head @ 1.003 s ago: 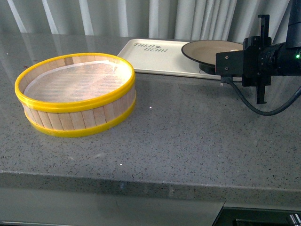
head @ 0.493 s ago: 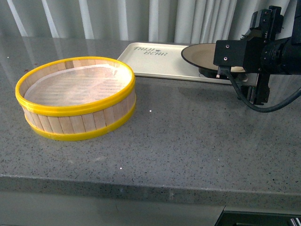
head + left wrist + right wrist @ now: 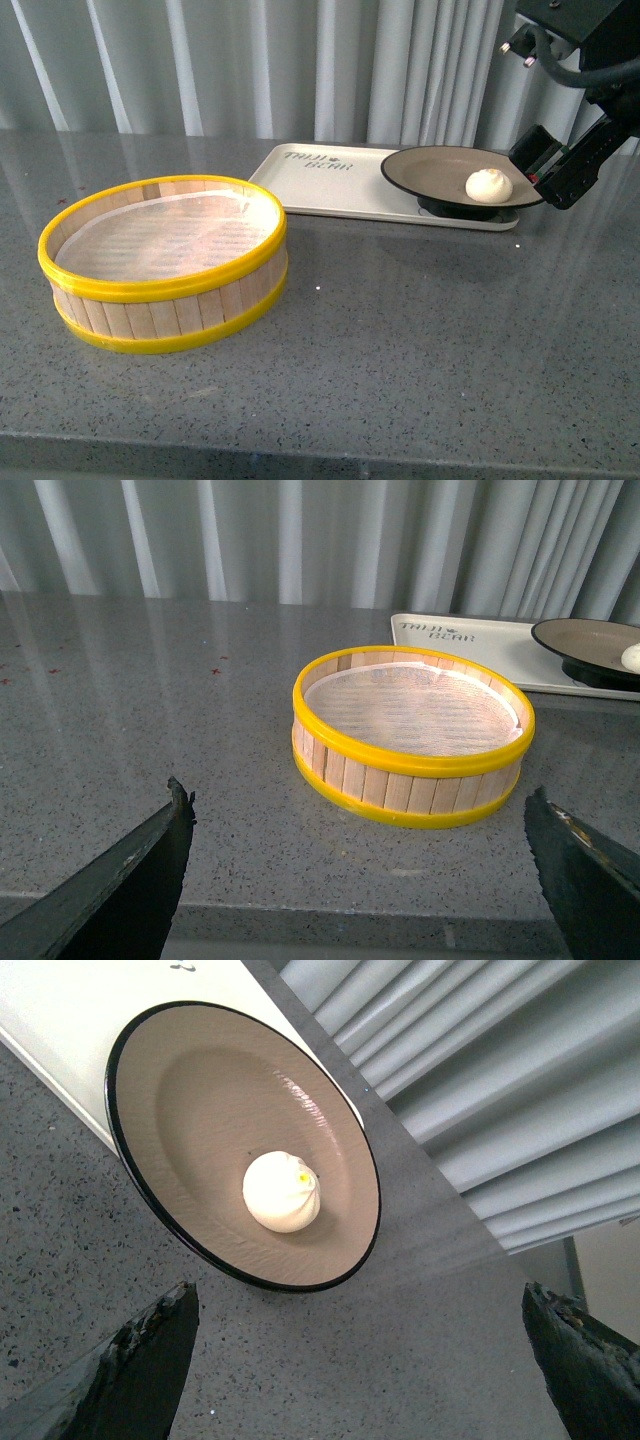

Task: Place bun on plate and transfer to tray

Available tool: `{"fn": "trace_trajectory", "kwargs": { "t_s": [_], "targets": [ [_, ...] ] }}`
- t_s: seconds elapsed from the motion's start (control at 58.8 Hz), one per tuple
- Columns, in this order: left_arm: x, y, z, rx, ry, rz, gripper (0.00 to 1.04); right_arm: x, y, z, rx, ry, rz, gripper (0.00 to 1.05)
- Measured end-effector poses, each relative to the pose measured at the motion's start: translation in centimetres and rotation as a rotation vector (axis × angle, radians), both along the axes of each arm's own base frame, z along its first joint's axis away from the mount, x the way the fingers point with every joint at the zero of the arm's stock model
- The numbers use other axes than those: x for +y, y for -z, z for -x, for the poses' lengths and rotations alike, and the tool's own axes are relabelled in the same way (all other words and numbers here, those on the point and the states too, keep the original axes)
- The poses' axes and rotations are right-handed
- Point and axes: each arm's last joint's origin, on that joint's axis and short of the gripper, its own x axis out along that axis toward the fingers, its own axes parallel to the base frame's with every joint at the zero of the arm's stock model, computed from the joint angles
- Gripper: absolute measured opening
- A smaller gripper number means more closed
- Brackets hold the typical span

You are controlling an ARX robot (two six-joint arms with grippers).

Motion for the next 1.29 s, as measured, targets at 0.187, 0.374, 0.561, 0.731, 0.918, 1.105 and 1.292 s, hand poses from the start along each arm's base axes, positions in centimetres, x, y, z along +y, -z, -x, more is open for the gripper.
{"fn": "trace_trajectory", "kwargs": {
  "t_s": [0.187, 0.374, 0.561, 0.731, 0.918, 1.105, 1.292],
  "targets": [
    [0.0, 0.0, 0.0, 0.0, 0.0, 0.0, 0.98, -0.5, 1.8, 1.9, -0.194, 0.089, -0.385, 0.76],
    [0.0, 0.0, 0.0, 0.0, 0.0, 0.0, 0.98, -2.6, 2.7, 7.1, -0.28, 0.134, -0.687, 0.44],
    [0.0, 0.0, 0.0, 0.0, 0.0, 0.0, 0.98, -3.9, 4.5, 12.2, -0.249, 0.14, -0.741, 0.03],
    [0.0, 0.0, 0.0, 0.0, 0.0, 0.0, 0.98, -4.5, 5.1, 14.9, -0.258, 0.149, -0.744, 0.02],
    [0.0, 0.0, 0.0, 0.0, 0.0, 0.0, 0.98, -5.7, 5.6, 17.6, -0.257, 0.149, -0.748, 0.02],
    [0.0, 0.0, 0.0, 0.0, 0.0, 0.0, 0.98, -5.8, 6.3, 19.7, -0.273, 0.144, -0.751, 0.02],
    [0.0, 0.0, 0.0, 0.0, 0.0, 0.0, 0.98, -5.8, 7.1, 21.2, -0.248, 0.151, -0.75, 0.02]
  ]
}}
